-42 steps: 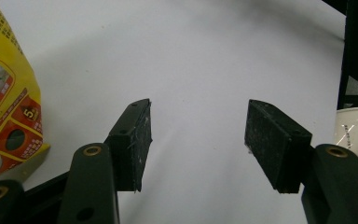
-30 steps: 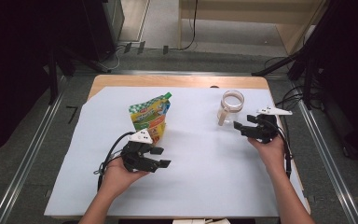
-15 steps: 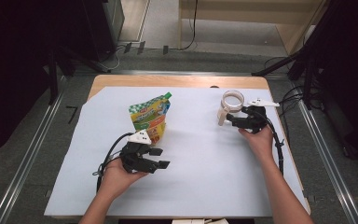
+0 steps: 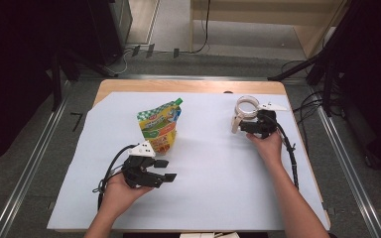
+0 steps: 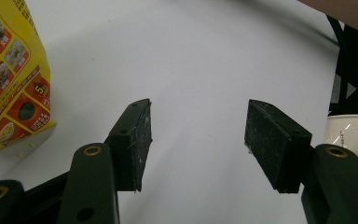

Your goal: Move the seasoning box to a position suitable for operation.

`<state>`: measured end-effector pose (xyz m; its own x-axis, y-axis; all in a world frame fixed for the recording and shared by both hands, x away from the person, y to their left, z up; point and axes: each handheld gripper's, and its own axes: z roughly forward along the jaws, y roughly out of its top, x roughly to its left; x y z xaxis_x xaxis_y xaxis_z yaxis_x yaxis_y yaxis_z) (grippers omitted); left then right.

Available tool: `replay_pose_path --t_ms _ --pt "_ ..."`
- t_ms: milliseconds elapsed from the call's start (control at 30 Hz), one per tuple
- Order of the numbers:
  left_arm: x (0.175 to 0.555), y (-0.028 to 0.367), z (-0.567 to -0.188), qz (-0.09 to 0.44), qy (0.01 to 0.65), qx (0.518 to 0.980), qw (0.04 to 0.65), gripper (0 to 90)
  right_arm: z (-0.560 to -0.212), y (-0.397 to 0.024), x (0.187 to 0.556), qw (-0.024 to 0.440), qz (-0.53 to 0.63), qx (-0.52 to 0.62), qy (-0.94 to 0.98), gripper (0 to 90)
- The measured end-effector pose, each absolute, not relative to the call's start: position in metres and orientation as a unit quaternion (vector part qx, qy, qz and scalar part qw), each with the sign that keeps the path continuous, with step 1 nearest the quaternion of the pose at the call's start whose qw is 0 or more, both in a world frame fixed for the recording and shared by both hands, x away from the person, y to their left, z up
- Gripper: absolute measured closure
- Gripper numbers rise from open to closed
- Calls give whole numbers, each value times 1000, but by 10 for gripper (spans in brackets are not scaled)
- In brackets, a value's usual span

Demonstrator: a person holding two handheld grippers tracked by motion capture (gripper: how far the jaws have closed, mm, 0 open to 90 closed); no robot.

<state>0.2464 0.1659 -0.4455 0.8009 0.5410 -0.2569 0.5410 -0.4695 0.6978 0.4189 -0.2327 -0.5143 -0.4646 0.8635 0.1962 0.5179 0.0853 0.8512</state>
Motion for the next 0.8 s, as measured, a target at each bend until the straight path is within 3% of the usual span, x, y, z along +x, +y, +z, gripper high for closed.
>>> replay_pose_path --t_ms 800 --pt "245 163 -449 -1 317 860 400 408 -516 -222 419 236 467 457 720 120"
